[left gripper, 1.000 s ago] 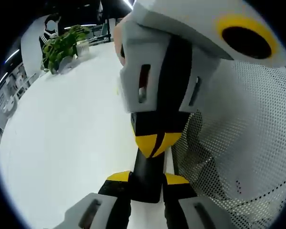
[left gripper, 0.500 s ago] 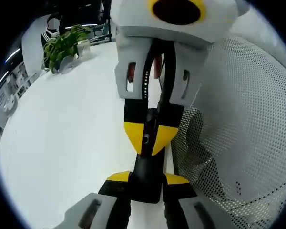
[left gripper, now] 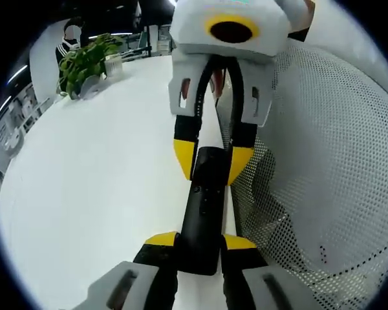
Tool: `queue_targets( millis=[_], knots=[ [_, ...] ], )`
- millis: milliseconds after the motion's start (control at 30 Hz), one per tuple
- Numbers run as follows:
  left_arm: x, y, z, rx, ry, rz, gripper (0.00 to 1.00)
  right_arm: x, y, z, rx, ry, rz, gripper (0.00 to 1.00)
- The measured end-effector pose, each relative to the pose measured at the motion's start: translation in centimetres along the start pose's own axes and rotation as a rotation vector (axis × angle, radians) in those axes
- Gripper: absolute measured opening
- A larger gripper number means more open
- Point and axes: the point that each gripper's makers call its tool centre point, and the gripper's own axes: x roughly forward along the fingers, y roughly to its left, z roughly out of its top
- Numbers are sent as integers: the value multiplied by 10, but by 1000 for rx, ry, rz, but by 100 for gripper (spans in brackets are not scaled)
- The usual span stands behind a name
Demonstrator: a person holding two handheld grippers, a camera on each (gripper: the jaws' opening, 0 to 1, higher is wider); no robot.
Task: Press the specified remote control buttons in sequence, fully releasing each button before pressing the next.
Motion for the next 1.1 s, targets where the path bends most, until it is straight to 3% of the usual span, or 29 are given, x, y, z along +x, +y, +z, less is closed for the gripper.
queue_targets(
  millis=[233,300,400,500,533,633,767,833,900,967,1067,1100],
  knots=[
    [0,0,0,-7,-4,3,24,-12,-11,-24,35,21,-35,25],
    [0,0,0,-11,-3,3,24,-11,-13,-23,62,-1,-26,25],
    [0,0,0,-17,-5,7,24,-11,-12,-22,21,16,-31,24],
    [1,0,4,-128,-22,8,26,-10,-13,-22,24,10,-29,24],
    [0,1,5,-161,-26,-2,28,-10,-14,-22,29,7,-30,24],
    [0,5,12,-188,-63,20,58,-10,-19,-22,41,1,-41,24],
    [-15,20,47,-254,-271,102,100,-10,-22,-21,41,2,-53,24],
    [-33,27,62,-304,-363,132,100,-10,-23,-21,43,0,-52,24],
    [-56,40,73,-294,-433,213,100,-10,-23,-21,50,-1,-51,24],
    [-81,45,78,-303,-465,281,100,-10,-23,-21,64,-2,-50,24],
    [-120,45,90,-303,-564,367,100,-9,-23,-21,71,5,-53,24],
    [-139,43,91,-319,-608,422,100,-8,-23,-22,66,9,-54,24]
  ],
)
